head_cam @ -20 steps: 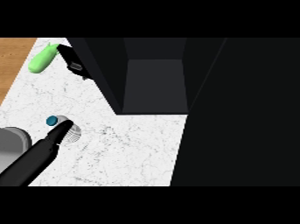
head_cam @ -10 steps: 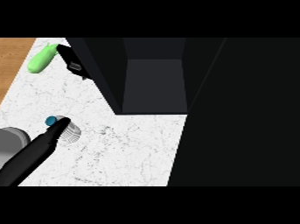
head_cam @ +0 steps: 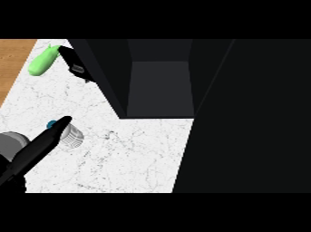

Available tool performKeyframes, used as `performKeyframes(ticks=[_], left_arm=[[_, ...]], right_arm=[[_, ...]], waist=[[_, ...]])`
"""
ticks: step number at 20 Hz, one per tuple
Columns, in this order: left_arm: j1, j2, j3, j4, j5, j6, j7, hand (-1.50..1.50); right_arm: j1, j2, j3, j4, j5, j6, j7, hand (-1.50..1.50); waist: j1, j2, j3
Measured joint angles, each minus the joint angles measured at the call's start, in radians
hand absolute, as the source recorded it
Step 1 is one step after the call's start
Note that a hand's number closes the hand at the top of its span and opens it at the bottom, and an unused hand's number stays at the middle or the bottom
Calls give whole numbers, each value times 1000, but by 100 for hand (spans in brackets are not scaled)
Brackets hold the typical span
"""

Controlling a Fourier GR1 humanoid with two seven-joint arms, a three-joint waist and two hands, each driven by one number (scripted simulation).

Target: Pick up the bottled water, place it into the cabinet and close the cabinet

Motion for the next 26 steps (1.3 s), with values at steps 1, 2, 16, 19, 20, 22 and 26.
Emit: performKeyframes(ticks=[1, 2, 16, 19, 20, 22, 26], left_arm=[[11, 4, 3, 16, 31, 11, -29, -150], [10, 9, 12, 47, 67, 25, -63, -150], [19, -34, 104, 356, 500, -5, -551, -150], [-11, -52, 148, 438, 579, -53, -651, -150], [-23, -62, 159, 468, 594, -62, -681, -150], [-50, -72, 193, 535, 637, -93, -741, -150], [-79, -92, 226, 657, 724, -136, -872, -150]], right_arm=[[-17, -4, -16, -2, -2, 0, 16, -150], [-27, 0, -8, -2, -1, -8, 27, -150], [-38, -45, 33, 3, 11, -73, 19, -150], [-54, -48, 36, 3, 14, -89, 34, -150], [-47, -54, 46, 2, 16, -92, 27, -150], [-52, -56, 59, 5, 19, -103, 28, -150], [-43, -74, 85, 1, 26, -126, 25, -150]], waist=[[2, 0, 0], [1, 0, 0], [-1, 0, 0], [-1, 0, 0], [-2, 0, 0], [-3, 0, 0], [-6, 0, 0]])
